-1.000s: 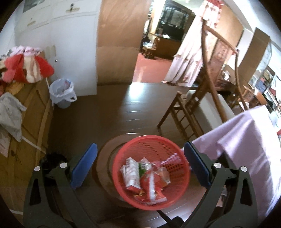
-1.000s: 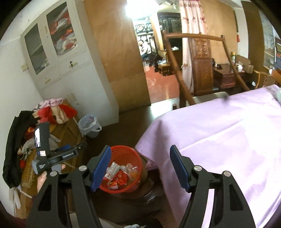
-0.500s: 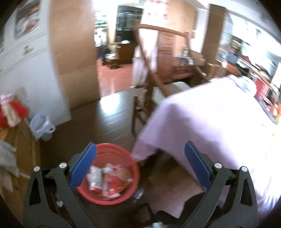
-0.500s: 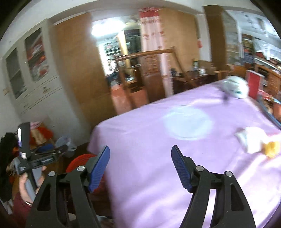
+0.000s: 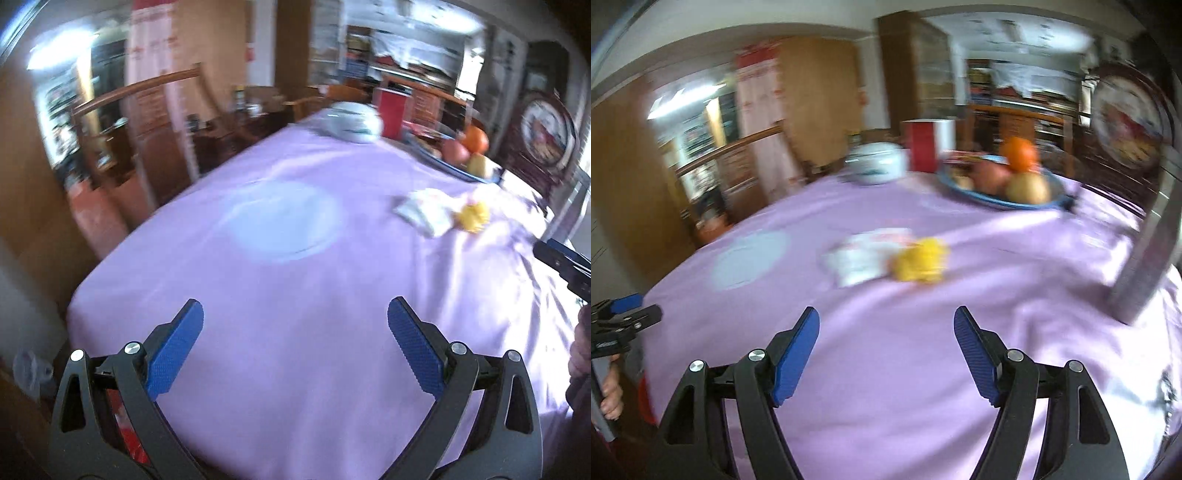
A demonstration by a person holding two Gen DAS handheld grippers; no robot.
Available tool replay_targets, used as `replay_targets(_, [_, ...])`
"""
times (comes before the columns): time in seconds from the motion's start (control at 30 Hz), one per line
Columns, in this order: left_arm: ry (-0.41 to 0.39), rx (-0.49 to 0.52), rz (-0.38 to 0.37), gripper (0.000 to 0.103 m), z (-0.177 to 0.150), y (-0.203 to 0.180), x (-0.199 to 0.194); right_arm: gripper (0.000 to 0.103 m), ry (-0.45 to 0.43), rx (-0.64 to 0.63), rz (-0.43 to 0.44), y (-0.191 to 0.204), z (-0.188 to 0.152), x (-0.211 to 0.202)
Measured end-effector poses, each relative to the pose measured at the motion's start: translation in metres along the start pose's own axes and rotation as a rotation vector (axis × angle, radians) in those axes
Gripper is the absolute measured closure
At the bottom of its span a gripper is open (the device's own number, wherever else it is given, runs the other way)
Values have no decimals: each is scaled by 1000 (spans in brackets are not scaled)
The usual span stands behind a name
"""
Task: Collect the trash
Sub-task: 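Return both tools to the table toward the tissue and yellow net, then grasp the white paper tissue with the left tool while the right tool grasps the yellow mesh net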
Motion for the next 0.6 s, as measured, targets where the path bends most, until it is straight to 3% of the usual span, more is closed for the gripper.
replay_targets(0.07, [11,47,-23,7,16,-32,13,28,10,60,-45,-23,2,8])
replay_targets(0.23, [38,130,-87,7,56,-95,49,28,66,182,-41,-55,-3,31])
replay_targets(0.4, [78,138,-109,7,91,-131,86,27,77,142,-89,-51,-5,40])
replay_targets(0.6, [148,83,-136,7,111,-146,137,24,85,101,-115,-41,-10,40])
Point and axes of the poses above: each gripper's, at about its wrist camera, not at the fingertips, and x roughly the way its jaws point, y to its left, z to its top, the point moved 6 cm from there along x, roughly the way its jaws point, and after that the axes turned 10 degrees about y, right-handed, at the moved point
